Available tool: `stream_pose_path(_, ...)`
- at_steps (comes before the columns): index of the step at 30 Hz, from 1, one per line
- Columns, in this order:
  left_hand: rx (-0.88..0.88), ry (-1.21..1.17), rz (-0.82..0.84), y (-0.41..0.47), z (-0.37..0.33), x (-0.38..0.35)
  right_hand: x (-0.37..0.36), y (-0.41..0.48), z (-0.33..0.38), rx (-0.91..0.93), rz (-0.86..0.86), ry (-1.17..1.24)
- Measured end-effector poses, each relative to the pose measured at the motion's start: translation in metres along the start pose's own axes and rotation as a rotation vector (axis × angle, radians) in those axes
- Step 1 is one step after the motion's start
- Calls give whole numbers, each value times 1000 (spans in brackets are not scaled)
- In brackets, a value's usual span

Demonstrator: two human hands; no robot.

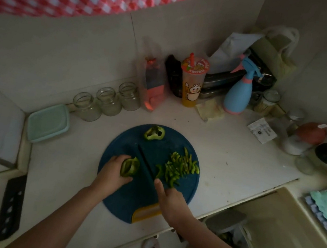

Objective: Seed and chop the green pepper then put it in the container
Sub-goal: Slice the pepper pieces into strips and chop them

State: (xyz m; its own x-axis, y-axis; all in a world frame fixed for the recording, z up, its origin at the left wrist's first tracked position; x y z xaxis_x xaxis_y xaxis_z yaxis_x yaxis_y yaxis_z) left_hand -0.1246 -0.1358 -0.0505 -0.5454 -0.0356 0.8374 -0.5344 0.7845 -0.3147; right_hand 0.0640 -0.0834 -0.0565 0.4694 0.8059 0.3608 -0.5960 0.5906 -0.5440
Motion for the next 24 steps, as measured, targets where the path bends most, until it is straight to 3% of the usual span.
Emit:
stream_pose_path(4,-36,2,2,-3,-14,-3,-1,5,1,-13,-26,5)
stream_pose_path(11,22,-169,230,-2,-12,-14,7,2,-2,13,-22,-19)
stream_pose_path(19,116,-327,225,-2,-17,-14,0,-3,-4,89,-82,-148)
stream_pose_path(24,234,-355,107,-4,-22,-14,-4,-6,-8,61,-110,-172)
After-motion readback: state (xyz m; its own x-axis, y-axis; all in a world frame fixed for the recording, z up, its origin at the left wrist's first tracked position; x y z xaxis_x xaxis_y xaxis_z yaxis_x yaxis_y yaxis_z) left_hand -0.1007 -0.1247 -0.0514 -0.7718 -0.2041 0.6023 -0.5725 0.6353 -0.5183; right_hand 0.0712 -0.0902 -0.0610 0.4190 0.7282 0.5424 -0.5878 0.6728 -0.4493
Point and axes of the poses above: each hand's wrist, its own y-axis towards the middle knuckle, its own x-axis out of the back of the hand, z = x × y, the point moved 8 cm from there along y, towards the middle knuckle, and after that the axes turned 5 degrees about y, right-handed, at the moved point
